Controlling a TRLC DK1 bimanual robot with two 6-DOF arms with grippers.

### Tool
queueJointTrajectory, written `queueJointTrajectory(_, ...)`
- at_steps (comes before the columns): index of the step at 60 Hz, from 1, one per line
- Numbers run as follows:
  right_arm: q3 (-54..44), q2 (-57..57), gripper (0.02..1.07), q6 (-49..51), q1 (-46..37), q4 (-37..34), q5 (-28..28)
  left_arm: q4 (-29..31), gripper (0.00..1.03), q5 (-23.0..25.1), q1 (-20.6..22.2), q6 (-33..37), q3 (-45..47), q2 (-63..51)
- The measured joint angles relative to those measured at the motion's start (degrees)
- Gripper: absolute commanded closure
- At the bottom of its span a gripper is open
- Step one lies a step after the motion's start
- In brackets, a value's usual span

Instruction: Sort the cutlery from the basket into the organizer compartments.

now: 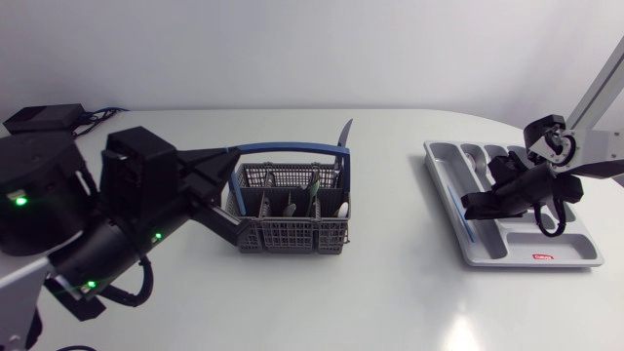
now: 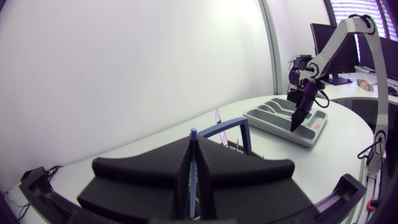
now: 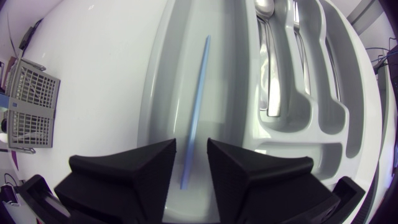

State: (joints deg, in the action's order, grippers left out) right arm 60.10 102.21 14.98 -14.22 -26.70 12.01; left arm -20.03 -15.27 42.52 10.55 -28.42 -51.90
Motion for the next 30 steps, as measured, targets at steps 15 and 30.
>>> queueJointTrajectory(15,-6.43,-12.02,0.14,0.57,4.87,3.15,-2.27,8.76,0.98,6.78,-2.75,-0.70,-2.99,6.80)
queueJointTrajectory(30,-10.62,-33.05,0.14,2.43,16.81,3.04,5.86,18.01,0.98,24.52,-13.49,-9.90,-14.78,4.63)
